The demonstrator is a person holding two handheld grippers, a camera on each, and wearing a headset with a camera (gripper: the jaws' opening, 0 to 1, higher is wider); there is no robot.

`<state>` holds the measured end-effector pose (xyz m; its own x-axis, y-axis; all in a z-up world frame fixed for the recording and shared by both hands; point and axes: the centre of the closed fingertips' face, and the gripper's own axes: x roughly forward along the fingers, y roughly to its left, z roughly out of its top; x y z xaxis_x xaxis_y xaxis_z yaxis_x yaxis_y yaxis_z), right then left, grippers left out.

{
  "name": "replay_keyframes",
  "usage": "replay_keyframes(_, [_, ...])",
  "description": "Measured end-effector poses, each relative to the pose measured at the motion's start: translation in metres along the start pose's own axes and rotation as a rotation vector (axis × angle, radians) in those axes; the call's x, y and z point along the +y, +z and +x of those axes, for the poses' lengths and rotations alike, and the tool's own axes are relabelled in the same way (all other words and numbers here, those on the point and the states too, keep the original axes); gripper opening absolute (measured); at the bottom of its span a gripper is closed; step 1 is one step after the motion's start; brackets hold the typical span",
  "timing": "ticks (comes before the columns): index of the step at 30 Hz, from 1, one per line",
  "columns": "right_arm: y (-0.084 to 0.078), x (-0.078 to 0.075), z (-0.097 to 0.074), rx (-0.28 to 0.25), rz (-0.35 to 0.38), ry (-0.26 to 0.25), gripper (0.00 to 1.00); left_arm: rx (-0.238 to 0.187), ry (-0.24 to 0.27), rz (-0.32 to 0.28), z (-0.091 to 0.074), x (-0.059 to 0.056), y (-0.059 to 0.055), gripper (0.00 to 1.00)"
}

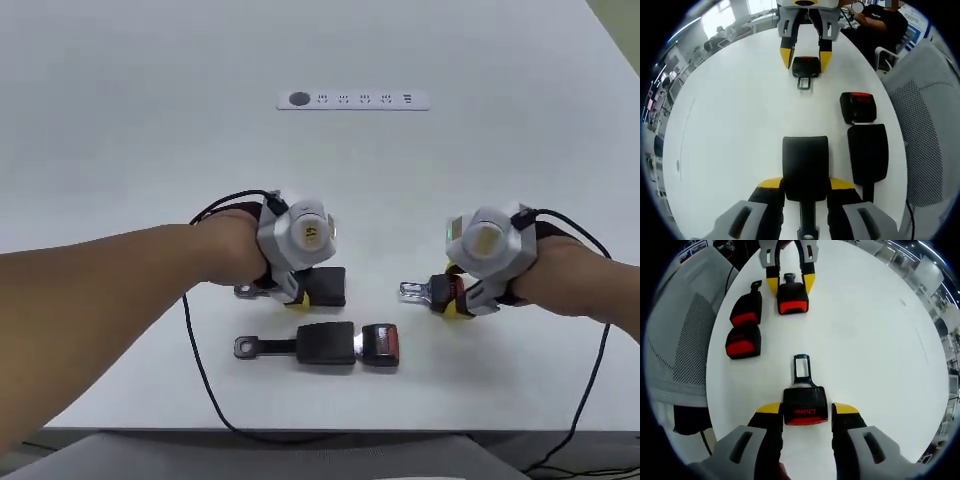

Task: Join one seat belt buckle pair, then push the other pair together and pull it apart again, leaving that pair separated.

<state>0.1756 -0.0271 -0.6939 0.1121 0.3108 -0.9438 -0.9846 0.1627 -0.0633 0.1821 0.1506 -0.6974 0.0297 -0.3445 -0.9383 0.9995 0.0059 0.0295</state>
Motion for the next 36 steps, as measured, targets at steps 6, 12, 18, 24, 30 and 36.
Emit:
replay_keyframes(6, [0.001, -0.006, -0.003, 0.021, -0.019, -0.072, 0.43, 0.004, 0.03, -0.07, -0.002, 0.003, -0.002, 0.39])
replay_keyframes(12, [0.01, 0.0, -0.017, -0.07, 0.088, -0.101, 0.51, -0.087, 0.088, -0.137, -0.028, 0.004, 0.012, 0.44])
replay_keyframes(18, [0.029, 0.012, -0.03, -0.206, 0.219, -0.118, 0.53, -0.166, 0.131, -0.211, -0.049, -0.014, 0.022, 0.48])
replay_keyframes(24, [0.045, 0.033, -0.046, -0.269, 0.252, -0.136, 0.6, -0.237, 0.17, -0.272, -0.055, -0.035, 0.02, 0.56])
replay_keyframes(30, [0.052, 0.049, -0.057, -0.352, 0.334, -0.148, 0.7, -0.276, 0.214, -0.329, -0.068, -0.06, 0.012, 0.67])
replay_keyframes(36, [0.038, 0.06, -0.06, -0.356, 0.375, -0.163, 0.8, -0.304, 0.254, -0.42, -0.08, -0.071, -0.014, 0.76])
